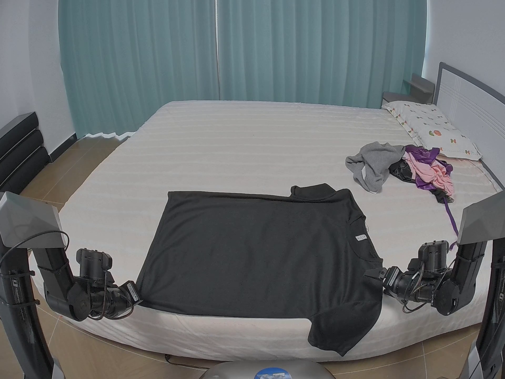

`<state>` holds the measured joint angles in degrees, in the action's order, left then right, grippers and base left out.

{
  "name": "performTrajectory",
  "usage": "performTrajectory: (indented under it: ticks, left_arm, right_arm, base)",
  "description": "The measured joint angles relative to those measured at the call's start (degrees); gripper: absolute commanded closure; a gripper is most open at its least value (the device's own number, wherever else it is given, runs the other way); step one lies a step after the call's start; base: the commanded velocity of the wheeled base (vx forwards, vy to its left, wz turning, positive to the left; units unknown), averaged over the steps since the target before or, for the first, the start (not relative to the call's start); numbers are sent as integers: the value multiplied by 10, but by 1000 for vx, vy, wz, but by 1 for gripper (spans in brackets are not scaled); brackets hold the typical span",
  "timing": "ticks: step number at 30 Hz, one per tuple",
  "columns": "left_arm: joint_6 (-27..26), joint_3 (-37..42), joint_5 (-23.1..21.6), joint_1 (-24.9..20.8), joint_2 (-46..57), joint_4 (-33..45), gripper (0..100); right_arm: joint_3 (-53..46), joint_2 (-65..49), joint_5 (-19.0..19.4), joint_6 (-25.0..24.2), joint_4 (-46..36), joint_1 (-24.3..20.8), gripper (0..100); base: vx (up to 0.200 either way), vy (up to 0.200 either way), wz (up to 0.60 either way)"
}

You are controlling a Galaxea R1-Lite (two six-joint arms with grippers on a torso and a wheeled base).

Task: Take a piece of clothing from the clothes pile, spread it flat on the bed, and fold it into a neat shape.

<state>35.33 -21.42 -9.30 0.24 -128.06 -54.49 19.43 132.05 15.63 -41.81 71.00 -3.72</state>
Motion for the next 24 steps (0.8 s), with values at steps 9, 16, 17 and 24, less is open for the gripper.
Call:
performTrajectory:
  ticks: [9, 16, 17, 24]
  left_arm:
    - [0, 0, 0, 0, 1, 0, 100]
    - [10, -2, 0, 0, 2, 0, 100]
    - [13, -2, 0, 0, 2, 0, 100]
    - [16, -4, 0, -1, 3, -1, 100]
  right_arm:
    - [39, 22, -6, 0, -2, 1, 100]
    - [77, 23, -6, 1, -4, 13, 100]
    - [82, 23, -6, 1, -4, 14, 100]
    - [125, 14, -6, 0, -31, 17, 100]
  base:
    - [0, 0, 0]
    - [0, 0, 0]
    - [0, 0, 0]
    - [0, 0, 0]
